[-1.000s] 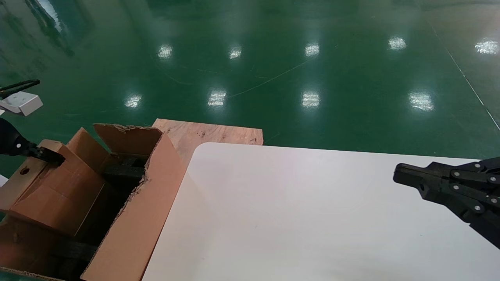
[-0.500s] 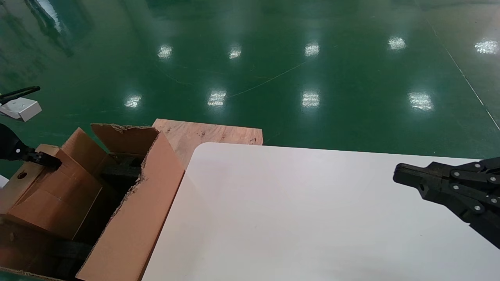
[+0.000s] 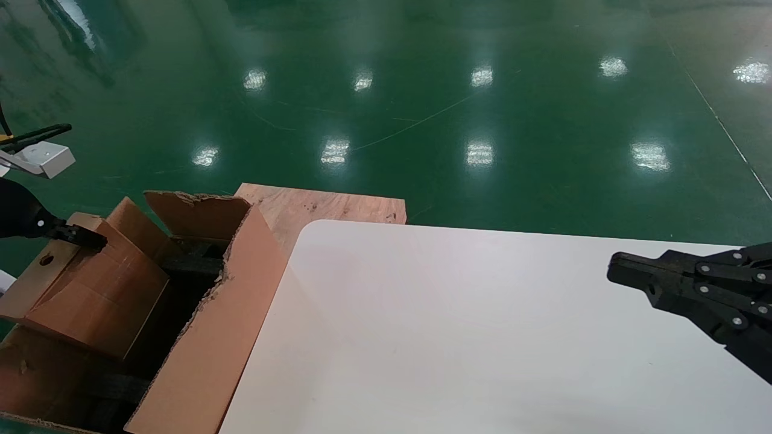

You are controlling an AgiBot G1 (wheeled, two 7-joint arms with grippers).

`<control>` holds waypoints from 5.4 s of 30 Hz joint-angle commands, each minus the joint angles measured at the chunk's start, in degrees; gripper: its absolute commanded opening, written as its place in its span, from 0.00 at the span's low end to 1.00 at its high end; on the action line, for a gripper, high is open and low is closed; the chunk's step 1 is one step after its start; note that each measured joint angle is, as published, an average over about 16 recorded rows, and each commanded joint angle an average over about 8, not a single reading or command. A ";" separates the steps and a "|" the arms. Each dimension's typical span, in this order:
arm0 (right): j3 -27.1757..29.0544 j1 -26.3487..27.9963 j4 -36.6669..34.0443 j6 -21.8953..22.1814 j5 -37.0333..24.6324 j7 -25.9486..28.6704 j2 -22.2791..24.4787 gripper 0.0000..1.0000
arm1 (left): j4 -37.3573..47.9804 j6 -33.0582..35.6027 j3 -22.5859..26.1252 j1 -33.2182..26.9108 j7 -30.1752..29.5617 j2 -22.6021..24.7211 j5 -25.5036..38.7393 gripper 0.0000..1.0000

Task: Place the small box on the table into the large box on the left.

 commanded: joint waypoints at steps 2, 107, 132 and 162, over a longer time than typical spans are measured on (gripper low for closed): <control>0.00 0.00 0.00 0.00 0.00 0.00 0.00 0.00 | -0.13 0.01 -0.06 0.07 0.13 0.06 -0.08 0.00; -0.01 -0.01 -0.02 0.02 0.01 -0.01 0.00 1.00 | -4.58 -1.52 -7.10 6.19 4.40 2.72 -10.22 1.00; 0.01 -0.01 -0.04 0.05 0.03 -0.02 0.02 1.00 | -20.29 12.81 -17.75 7.59 7.35 2.17 -26.84 1.00; 0.00 -0.01 -0.04 0.05 0.04 -0.02 0.02 1.00 | -49.14 12.70 -37.71 36.35 18.71 -2.26 -48.97 1.00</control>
